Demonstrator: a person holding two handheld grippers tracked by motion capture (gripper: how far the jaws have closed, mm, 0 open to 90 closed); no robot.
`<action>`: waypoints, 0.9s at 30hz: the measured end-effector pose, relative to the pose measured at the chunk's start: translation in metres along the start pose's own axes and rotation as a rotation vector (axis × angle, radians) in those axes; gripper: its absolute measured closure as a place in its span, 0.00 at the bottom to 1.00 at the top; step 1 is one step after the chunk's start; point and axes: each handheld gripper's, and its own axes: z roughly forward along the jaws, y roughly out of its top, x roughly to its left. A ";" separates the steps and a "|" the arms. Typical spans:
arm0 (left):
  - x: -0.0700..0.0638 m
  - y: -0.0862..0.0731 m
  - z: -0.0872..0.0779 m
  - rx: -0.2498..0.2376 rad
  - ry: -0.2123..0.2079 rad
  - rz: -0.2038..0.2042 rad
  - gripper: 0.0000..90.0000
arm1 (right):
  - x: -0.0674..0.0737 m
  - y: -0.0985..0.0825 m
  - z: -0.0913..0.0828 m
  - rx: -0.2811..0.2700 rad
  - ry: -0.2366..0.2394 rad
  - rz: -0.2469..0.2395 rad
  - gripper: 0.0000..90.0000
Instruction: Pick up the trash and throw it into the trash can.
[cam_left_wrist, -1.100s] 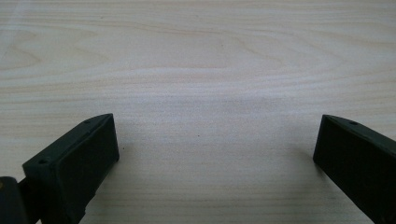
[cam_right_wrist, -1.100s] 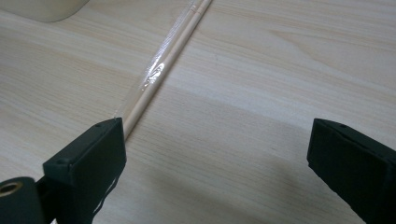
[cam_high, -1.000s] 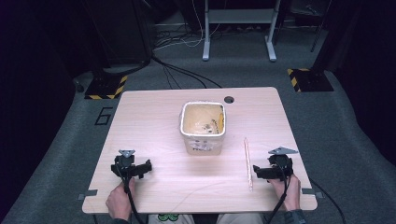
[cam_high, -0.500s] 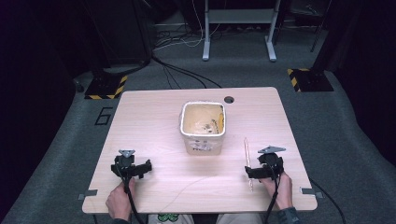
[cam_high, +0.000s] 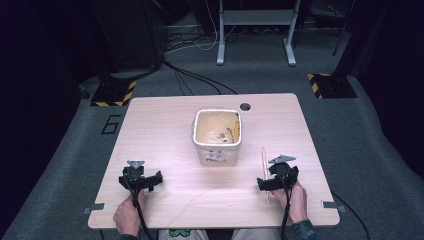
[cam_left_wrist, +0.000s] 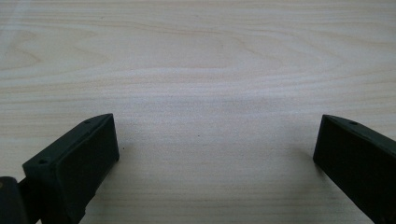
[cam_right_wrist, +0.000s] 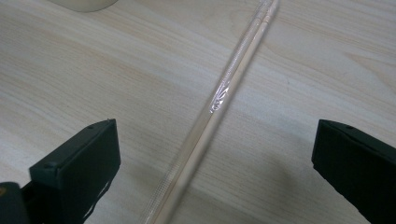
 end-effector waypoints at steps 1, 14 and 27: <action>0.000 0.000 0.000 0.000 0.000 0.000 0.00 | 0.000 0.000 0.000 0.000 0.000 0.000 0.00; 0.000 0.000 0.000 -0.001 0.000 -0.001 0.00 | 0.006 0.000 0.007 0.021 0.014 -0.017 0.22; 0.000 0.000 0.000 -0.001 0.000 -0.001 0.00 | -0.002 -0.002 -0.001 -0.004 0.042 0.011 0.84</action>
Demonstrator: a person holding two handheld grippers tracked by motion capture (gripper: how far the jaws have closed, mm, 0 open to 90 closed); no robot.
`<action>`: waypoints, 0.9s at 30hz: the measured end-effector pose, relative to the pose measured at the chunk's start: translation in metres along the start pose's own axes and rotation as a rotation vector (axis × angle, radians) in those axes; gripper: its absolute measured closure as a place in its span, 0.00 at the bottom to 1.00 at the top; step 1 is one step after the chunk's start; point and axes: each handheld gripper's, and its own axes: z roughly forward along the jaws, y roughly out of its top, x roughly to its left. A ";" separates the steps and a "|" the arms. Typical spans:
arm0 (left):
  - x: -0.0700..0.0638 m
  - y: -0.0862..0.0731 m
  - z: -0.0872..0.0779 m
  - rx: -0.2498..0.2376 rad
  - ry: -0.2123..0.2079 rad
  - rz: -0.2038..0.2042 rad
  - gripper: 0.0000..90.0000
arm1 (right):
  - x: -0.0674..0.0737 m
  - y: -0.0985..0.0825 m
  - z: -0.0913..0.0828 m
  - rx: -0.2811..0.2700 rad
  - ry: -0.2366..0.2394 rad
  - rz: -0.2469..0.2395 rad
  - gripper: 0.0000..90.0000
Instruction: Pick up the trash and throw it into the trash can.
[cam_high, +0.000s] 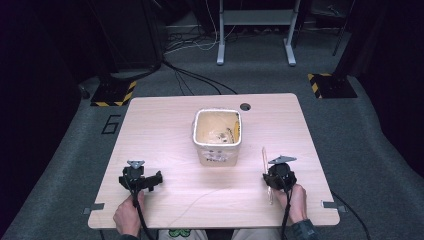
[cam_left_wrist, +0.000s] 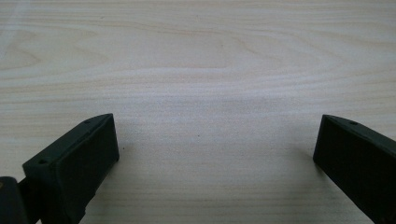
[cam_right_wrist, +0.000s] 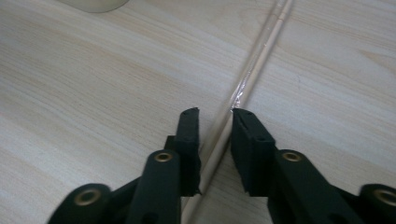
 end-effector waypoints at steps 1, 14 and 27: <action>0.000 0.000 0.000 0.000 0.000 -0.001 0.00 | -0.001 0.000 -0.001 0.004 0.002 0.008 0.86; 0.000 0.000 0.000 0.000 0.000 0.000 0.00 | -0.012 -0.002 -0.002 0.000 0.068 0.080 0.89; 0.000 0.000 0.000 0.003 0.000 0.004 0.00 | -0.019 -0.005 -0.005 -0.024 0.064 0.100 0.89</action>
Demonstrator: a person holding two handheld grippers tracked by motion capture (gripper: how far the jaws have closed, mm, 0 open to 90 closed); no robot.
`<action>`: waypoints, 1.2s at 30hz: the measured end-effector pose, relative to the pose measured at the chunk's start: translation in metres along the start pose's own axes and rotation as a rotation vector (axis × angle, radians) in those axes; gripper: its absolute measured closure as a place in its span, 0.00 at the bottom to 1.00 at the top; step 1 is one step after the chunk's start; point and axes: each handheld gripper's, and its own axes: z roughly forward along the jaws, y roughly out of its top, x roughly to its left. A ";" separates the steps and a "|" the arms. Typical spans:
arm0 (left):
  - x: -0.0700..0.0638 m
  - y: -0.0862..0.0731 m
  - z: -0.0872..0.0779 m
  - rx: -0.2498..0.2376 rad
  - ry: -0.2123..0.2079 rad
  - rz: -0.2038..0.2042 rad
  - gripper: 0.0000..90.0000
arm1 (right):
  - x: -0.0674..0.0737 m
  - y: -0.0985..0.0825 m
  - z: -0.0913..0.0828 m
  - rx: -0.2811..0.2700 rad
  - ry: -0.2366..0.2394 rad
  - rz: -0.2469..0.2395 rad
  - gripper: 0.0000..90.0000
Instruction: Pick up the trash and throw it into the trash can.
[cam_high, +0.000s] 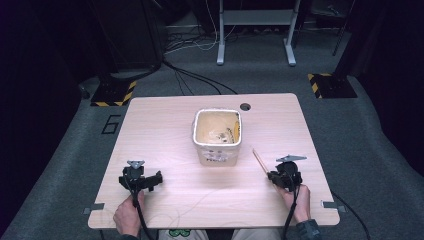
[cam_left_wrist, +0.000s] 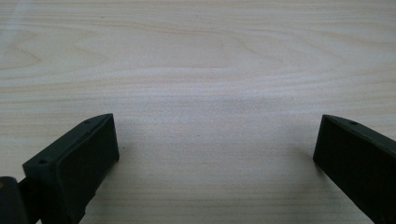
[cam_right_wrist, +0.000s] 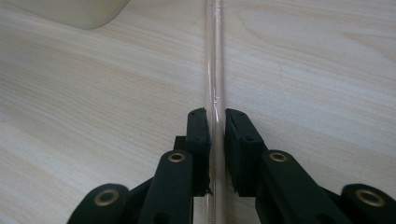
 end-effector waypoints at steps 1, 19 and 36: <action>0.000 0.000 0.000 0.000 0.000 0.000 0.00 | 0.000 0.000 -0.001 -0.005 -0.001 0.001 0.89; 0.000 0.000 0.000 0.000 0.000 0.000 0.00 | 0.000 0.007 -0.010 -0.035 0.006 -0.013 0.95; 0.000 0.000 0.000 -0.003 0.001 -0.004 0.00 | 0.001 0.020 -0.030 -0.086 0.008 -0.039 0.95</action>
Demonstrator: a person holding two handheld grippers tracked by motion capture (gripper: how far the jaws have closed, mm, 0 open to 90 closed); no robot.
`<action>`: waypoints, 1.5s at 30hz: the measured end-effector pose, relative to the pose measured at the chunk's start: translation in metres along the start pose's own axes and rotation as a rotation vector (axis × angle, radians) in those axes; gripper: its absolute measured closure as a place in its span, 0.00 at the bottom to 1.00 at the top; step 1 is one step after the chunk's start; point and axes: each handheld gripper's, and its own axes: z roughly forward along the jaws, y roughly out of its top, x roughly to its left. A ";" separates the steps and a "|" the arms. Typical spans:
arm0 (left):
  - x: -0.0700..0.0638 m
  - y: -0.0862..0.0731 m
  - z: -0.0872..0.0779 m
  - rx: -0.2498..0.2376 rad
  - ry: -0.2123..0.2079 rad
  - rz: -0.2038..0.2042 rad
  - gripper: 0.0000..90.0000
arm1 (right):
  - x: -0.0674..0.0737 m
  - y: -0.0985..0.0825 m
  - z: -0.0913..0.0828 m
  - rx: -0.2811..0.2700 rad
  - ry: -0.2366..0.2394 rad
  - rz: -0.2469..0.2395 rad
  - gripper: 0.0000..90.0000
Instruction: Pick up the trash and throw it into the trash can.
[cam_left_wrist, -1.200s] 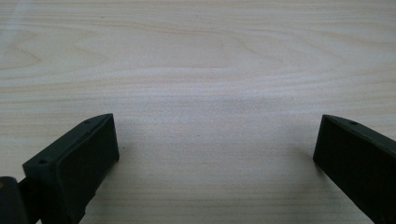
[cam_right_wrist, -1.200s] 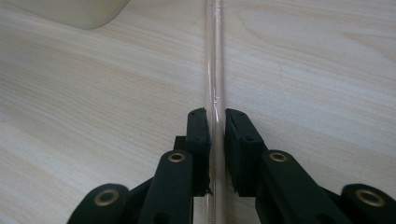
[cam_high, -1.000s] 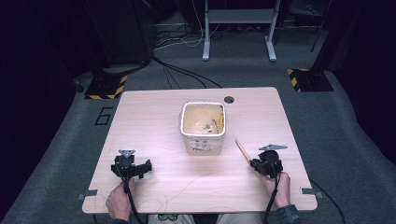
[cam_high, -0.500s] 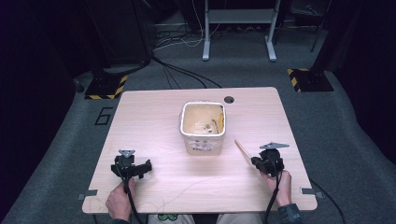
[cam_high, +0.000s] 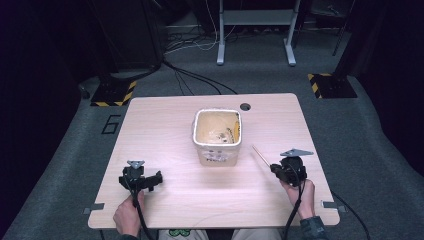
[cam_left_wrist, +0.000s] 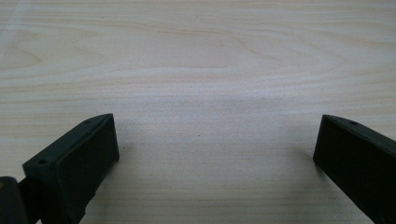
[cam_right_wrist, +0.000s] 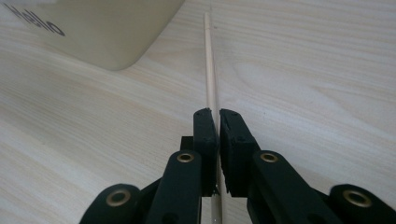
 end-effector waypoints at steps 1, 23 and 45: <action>0.000 0.000 0.000 0.000 0.000 0.000 0.00 | 0.001 0.001 -0.002 -0.004 -0.004 0.007 0.95; 0.000 0.000 0.000 0.000 0.000 -0.001 0.00 | 0.004 0.027 -0.027 -0.080 0.003 -0.026 0.95; 0.000 0.000 0.000 0.003 -0.001 0.004 0.00 | 0.011 0.055 -0.047 -0.130 -0.002 -0.076 0.95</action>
